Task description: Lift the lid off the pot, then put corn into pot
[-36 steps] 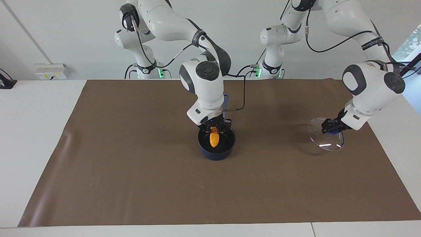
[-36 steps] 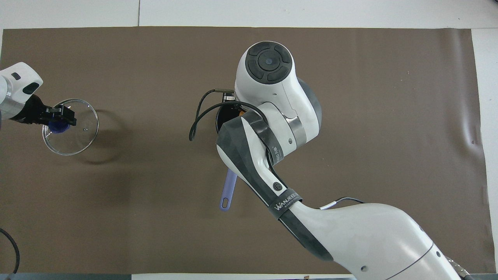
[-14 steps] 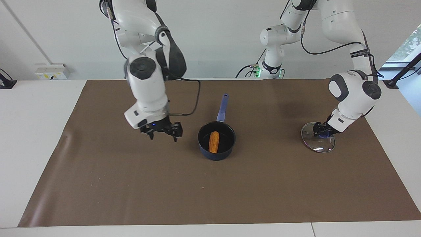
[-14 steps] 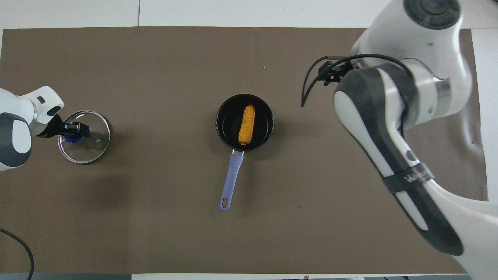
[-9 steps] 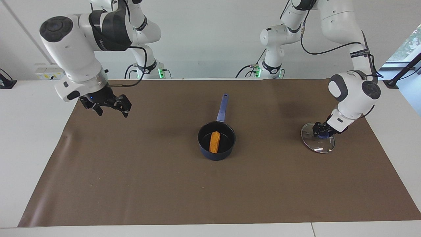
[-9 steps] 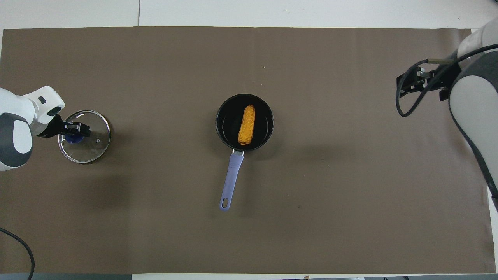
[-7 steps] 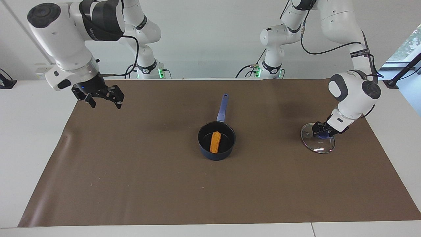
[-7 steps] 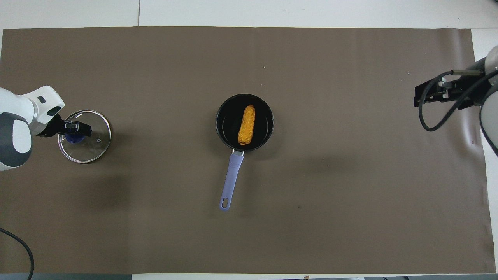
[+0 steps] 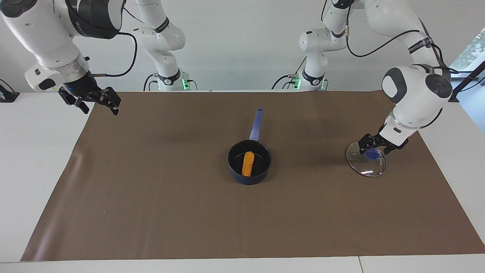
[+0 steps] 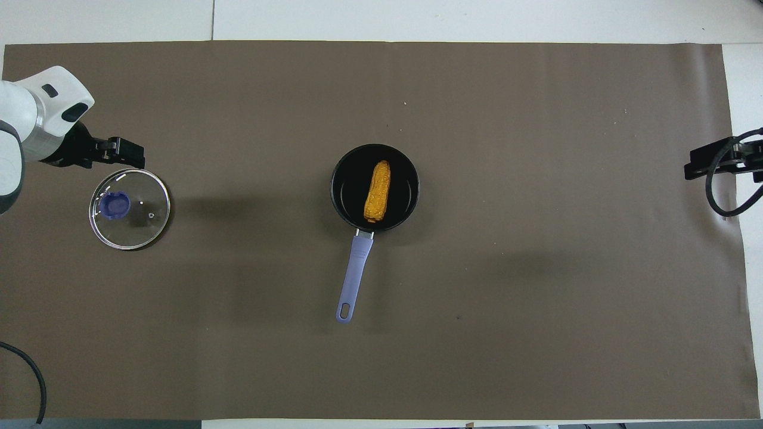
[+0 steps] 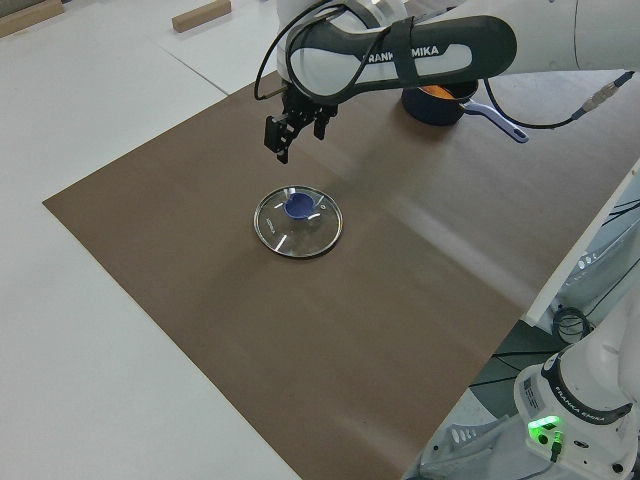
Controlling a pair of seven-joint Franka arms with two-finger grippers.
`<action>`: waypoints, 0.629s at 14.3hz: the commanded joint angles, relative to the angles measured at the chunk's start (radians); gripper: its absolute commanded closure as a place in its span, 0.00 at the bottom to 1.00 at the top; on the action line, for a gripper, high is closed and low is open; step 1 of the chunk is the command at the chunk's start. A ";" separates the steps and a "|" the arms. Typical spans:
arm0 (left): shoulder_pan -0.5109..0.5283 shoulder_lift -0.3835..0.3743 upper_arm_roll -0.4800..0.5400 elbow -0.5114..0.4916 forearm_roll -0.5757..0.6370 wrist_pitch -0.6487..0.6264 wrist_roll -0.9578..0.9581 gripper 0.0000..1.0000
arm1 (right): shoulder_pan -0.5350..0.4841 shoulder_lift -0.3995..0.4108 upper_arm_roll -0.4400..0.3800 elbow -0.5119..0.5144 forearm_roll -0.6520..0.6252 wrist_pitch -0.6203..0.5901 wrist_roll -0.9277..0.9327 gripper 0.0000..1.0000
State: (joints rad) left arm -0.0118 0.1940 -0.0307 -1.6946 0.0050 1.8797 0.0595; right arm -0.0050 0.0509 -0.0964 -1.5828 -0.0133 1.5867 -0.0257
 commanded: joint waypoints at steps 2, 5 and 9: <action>-0.017 -0.134 0.006 0.043 0.033 -0.212 -0.033 0.00 | 0.025 -0.037 -0.023 -0.044 0.003 -0.019 -0.020 0.00; -0.020 -0.226 0.009 -0.019 0.033 -0.294 -0.038 0.00 | 0.023 -0.045 -0.025 -0.059 0.003 -0.016 -0.019 0.00; -0.030 -0.272 0.008 -0.114 0.029 -0.226 -0.075 0.00 | 0.022 -0.048 -0.036 -0.062 0.001 -0.011 -0.011 0.00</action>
State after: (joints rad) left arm -0.0328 -0.0472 -0.0228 -1.7411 0.0173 1.5932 0.0136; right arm 0.0107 0.0309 -0.1160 -1.6157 -0.0130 1.5703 -0.0258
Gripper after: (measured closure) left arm 0.000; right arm 0.000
